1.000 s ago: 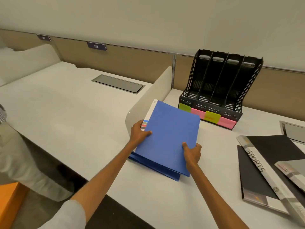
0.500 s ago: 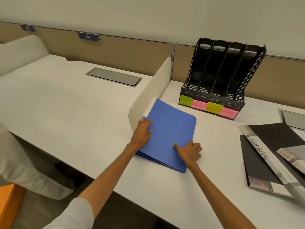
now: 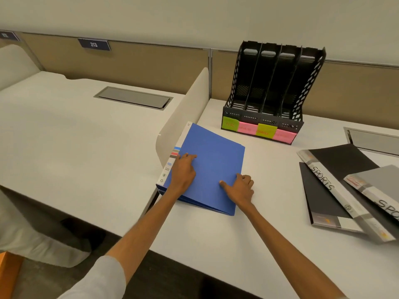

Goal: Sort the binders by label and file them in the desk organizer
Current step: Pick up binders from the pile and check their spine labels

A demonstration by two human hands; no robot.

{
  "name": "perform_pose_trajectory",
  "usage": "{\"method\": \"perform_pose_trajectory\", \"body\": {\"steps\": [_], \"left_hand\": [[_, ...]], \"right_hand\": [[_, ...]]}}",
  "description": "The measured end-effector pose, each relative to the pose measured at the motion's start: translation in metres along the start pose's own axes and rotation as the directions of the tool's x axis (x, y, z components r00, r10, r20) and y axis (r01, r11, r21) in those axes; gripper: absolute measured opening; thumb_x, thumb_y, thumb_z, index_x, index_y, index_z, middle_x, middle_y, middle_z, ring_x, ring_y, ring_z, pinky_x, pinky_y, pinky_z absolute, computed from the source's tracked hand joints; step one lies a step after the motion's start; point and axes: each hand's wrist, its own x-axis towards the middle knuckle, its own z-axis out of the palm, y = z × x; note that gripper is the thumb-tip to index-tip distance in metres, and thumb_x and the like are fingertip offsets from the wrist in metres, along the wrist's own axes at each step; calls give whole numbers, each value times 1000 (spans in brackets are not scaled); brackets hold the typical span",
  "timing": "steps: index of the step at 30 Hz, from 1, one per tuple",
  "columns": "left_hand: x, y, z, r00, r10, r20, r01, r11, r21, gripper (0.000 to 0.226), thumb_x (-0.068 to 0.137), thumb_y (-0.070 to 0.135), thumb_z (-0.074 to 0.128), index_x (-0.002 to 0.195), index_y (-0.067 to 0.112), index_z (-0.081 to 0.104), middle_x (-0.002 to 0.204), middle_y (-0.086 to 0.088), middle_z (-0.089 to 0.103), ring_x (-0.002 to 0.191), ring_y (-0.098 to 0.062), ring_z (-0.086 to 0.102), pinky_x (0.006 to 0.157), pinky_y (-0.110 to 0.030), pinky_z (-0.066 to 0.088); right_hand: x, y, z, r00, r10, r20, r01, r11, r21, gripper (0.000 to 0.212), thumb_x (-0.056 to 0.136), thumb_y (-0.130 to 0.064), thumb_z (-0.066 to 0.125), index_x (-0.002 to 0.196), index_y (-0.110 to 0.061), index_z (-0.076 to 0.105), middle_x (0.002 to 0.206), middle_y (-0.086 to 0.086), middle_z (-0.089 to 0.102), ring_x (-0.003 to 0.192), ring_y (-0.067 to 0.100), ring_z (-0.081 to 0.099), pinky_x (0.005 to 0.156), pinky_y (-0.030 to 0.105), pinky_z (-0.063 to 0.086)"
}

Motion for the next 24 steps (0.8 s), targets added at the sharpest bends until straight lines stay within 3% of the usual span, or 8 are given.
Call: {"method": "perform_pose_trajectory", "body": {"steps": [3,8,18,24], "left_hand": [[1,18,6,998,-30,-48,28,999,-44,35,93,2,50,124,10,63,115,-9,71,99,-28,66,86,-41,54],[4,61,25,999,23,-47,-26,998,-56,23,93,14,55,114,12,66,88,-10,74,80,-25,68,72,-42,57],[4,151,85,995,75,72,-67,992,-111,19,92,17,55,105,16,69,64,-3,66,67,-22,63,61,-30,46],[0,210,119,987,66,144,-46,989,-138,18,90,22,56,101,21,69,70,6,64,80,-23,63,66,-31,44]], "right_hand": [[3,9,-14,1000,2,-13,-1,998,64,75,86,-55,63,142,-12,38,141,11,40,131,30,38,100,44,39],[11,28,-49,997,31,-69,-24,995,97,65,86,-51,64,136,-14,46,138,10,45,130,28,41,99,45,40],[15,100,-128,977,96,-192,-69,987,144,50,87,-45,64,126,-15,54,132,11,50,128,29,43,101,48,42],[16,149,-172,950,95,-299,-47,985,166,42,87,-39,64,121,-13,58,126,10,57,122,28,49,99,46,45]]}}
